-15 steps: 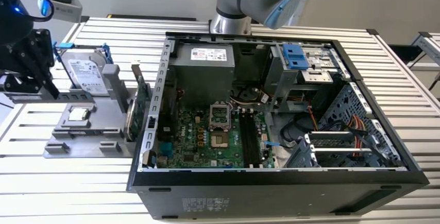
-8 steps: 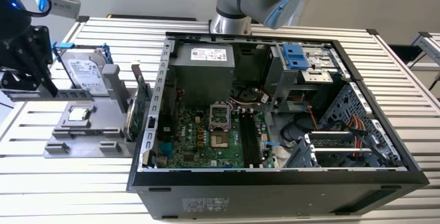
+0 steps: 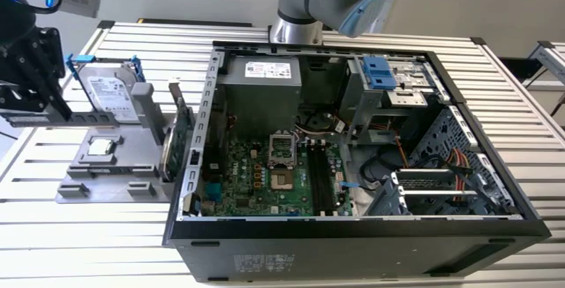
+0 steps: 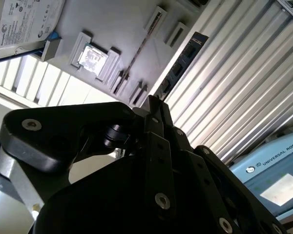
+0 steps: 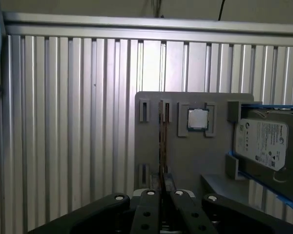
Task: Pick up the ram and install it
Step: 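Pick up the ram and move it above insertion slot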
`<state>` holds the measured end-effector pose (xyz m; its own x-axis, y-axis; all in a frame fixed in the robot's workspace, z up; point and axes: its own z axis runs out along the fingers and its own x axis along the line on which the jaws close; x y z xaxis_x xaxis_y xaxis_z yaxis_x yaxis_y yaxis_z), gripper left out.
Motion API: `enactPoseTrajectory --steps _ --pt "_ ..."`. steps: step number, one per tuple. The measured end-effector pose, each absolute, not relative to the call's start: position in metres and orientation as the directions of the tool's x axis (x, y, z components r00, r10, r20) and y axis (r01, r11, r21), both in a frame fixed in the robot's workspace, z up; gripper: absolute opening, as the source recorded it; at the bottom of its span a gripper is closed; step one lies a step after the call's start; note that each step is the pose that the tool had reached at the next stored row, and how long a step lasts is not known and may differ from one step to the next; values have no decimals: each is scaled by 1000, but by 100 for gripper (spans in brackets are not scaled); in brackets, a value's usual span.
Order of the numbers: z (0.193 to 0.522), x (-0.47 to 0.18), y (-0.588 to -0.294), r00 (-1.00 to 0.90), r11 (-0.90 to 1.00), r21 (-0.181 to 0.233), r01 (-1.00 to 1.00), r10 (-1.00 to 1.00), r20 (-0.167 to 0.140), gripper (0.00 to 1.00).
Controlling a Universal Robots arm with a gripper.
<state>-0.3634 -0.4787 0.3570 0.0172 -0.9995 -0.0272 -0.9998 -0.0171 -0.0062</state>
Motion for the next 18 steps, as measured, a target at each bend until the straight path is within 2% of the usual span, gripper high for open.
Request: enactPoseTrajectory --steps 18 --pt "379 -364 -479 17 -17 -11 -1000 -999 -27 0"
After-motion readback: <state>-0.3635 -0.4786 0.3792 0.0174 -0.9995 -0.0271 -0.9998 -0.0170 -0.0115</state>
